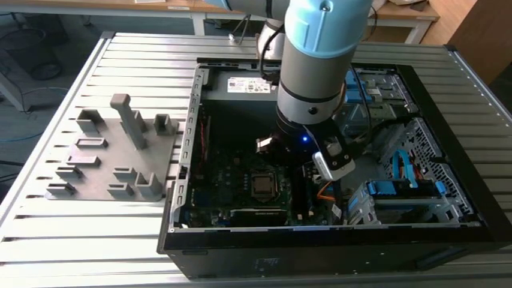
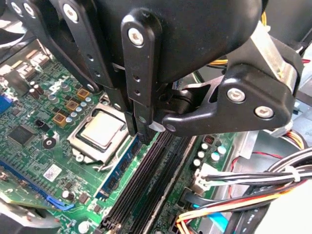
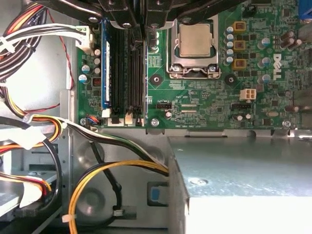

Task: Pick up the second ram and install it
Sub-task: 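Insert the second ram into the second slot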

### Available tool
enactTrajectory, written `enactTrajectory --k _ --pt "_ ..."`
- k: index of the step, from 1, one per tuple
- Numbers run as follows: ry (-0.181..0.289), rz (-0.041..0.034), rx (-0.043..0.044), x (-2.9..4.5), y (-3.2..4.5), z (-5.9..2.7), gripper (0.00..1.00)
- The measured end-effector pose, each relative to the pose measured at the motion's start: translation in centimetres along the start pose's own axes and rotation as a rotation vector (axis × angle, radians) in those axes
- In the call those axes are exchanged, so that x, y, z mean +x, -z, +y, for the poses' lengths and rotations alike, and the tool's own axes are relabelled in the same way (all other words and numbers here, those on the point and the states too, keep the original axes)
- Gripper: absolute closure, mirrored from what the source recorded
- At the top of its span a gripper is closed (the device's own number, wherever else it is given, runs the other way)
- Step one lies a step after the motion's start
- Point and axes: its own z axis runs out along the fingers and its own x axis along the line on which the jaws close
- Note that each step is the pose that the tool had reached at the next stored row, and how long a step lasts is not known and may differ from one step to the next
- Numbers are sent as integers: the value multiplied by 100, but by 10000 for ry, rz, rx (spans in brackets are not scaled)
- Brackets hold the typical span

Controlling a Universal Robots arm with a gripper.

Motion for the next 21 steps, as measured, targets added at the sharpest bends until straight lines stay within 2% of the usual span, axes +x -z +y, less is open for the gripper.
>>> enactTrajectory --k 3,8,15,21 --pt "-65 1 2 -20 -3 -13 86" --pt "-65 44 3 -117 -7 -18 86" --pt "-66 54 4 -134 -7 -107 86" --pt "-67 76 4 -174 -15 -111 86"
